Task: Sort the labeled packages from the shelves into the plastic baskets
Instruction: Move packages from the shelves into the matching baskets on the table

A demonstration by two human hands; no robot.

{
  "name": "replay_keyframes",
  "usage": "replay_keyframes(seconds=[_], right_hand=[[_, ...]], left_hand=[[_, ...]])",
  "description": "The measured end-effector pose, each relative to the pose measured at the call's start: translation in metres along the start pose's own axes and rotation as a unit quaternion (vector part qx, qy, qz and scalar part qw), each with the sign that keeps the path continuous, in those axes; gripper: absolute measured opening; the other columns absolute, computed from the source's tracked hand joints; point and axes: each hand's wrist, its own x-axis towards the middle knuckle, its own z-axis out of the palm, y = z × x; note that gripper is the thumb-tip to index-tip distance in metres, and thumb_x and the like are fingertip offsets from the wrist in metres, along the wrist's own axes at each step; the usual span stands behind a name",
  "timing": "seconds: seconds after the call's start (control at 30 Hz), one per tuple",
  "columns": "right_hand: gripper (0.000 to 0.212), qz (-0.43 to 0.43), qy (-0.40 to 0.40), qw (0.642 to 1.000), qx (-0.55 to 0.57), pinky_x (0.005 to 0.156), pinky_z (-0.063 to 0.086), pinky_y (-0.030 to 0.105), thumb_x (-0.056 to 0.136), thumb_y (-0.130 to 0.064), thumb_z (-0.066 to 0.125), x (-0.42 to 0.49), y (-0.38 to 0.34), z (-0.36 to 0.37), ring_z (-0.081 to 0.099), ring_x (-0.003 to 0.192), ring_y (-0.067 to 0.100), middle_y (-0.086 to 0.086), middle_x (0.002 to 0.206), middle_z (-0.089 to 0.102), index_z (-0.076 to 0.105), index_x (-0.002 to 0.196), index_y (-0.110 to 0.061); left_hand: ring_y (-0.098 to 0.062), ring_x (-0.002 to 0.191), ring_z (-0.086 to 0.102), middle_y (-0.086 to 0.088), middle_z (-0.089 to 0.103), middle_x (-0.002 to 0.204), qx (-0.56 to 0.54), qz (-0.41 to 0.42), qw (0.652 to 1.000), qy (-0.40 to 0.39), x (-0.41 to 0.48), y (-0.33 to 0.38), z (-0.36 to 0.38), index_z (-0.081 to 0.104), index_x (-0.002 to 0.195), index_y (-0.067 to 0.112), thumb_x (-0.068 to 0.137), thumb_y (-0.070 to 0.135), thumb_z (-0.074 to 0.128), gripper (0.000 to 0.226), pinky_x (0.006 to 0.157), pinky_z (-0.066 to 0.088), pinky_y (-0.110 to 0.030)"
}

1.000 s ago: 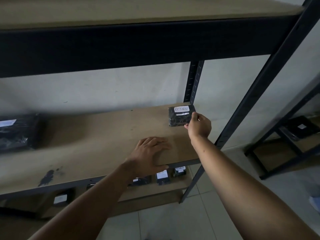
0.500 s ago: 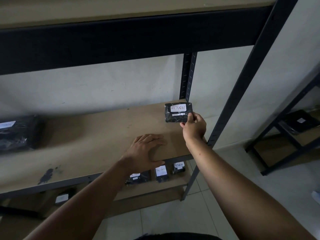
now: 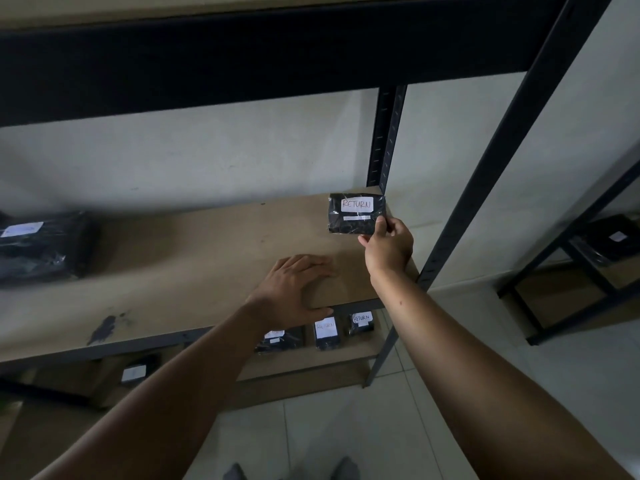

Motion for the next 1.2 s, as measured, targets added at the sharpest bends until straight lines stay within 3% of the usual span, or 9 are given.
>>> replay_keyframes(seconds=[0.17,0.33,0.57,0.73,0.83,1.07,1.13,1.2], right_hand=[[0.020,0.006,-0.019,1.000,-0.002,0.073,0.066,0.033,0.109,-0.022,0.058,-0.014,0.002,0.001,0.071,0.080,0.009,0.000,0.099,0.070,0.067,0.114,-0.006],[0.017,-0.014,-0.027,1.000,0.002,0.074,0.067,0.039,0.109,-0.021,0.055,-0.039,-0.004,0.007,0.073,0.083,0.010,0.002,0.099,0.073,0.068,0.104,-0.011],[0.020,-0.009,-0.048,0.999,0.009,0.068,0.067,0.039,0.108,-0.020,0.057,-0.127,0.002,0.043,0.076,0.077,0.012,0.001,0.096,0.074,0.069,0.105,-0.004],[0.018,-0.010,-0.079,0.997,0.010,0.064,0.066,0.036,0.106,-0.016,0.057,-0.230,0.023,0.085,0.078,0.083,0.031,0.013,0.102,0.076,0.070,0.102,-0.005],[0.019,-0.006,-0.125,0.992,-0.002,0.064,0.066,0.038,0.105,-0.018,0.058,-0.297,0.044,0.109,0.077,0.088,0.031,0.015,0.103,0.074,0.069,0.099,-0.003],[0.014,-0.020,-0.219,0.974,-0.049,0.064,0.066,0.040,0.104,-0.018,0.060,-0.453,0.092,0.164,0.076,0.081,0.019,0.007,0.100,0.075,0.070,0.102,-0.008],[0.014,-0.047,-0.241,0.966,-0.078,0.063,0.063,0.032,0.104,-0.020,0.061,-0.501,0.107,0.178,0.074,0.079,0.018,0.006,0.100,0.075,0.072,0.103,-0.011],[0.016,-0.084,-0.263,0.953,-0.123,0.061,0.050,0.015,0.102,-0.023,0.063,-0.545,0.122,0.194,0.071,0.082,0.020,0.007,0.099,0.076,0.074,0.102,-0.011]], left_hand=[[-0.009,0.149,0.039,0.017,0.044,0.160,0.027,0.015,1.000,-0.002,-0.003,0.002,0.001,0.049,0.153,0.043,0.084,0.070,0.071,0.077,0.125,0.028,-0.037],[-0.013,0.143,0.046,0.012,0.053,0.154,0.040,0.019,0.998,0.038,-0.026,0.008,-0.002,0.054,0.152,0.038,0.089,0.066,0.068,0.070,0.119,0.038,-0.038],[-0.016,0.126,0.056,0.011,0.061,0.132,-0.022,-0.080,0.986,0.147,-0.139,-0.011,-0.021,0.067,0.132,0.029,0.091,0.056,0.072,0.050,0.102,0.048,-0.042],[-0.013,0.123,0.054,0.014,0.060,0.129,-0.033,-0.164,0.969,0.180,-0.249,-0.048,-0.053,0.065,0.129,0.031,0.089,0.053,0.076,0.047,0.102,0.047,-0.034],[-0.015,0.116,0.056,0.012,0.062,0.123,-0.034,-0.211,0.954,0.209,-0.324,-0.069,-0.069,0.067,0.124,0.028,0.088,0.050,0.076,0.044,0.101,0.048,-0.033],[-0.007,0.112,0.060,0.020,0.063,0.116,-0.107,-0.363,0.893,0.241,-0.493,-0.107,-0.089,0.069,0.122,0.032,0.092,0.056,0.069,0.039,0.100,0.052,-0.033],[-0.003,0.109,0.063,0.021,0.066,0.115,-0.161,-0.415,0.859,0.253,-0.541,-0.113,-0.101,0.070,0.120,0.032,0.097,0.052,0.071,0.031,0.096,0.053,-0.030],[0.002,0.105,0.065,0.019,0.070,0.115,-0.245,-0.467,0.804,0.276,-0.585,-0.116,-0.114,0.071,0.119,0.033,0.099,0.049,0.070,0.025,0.090,0.053,-0.026]])
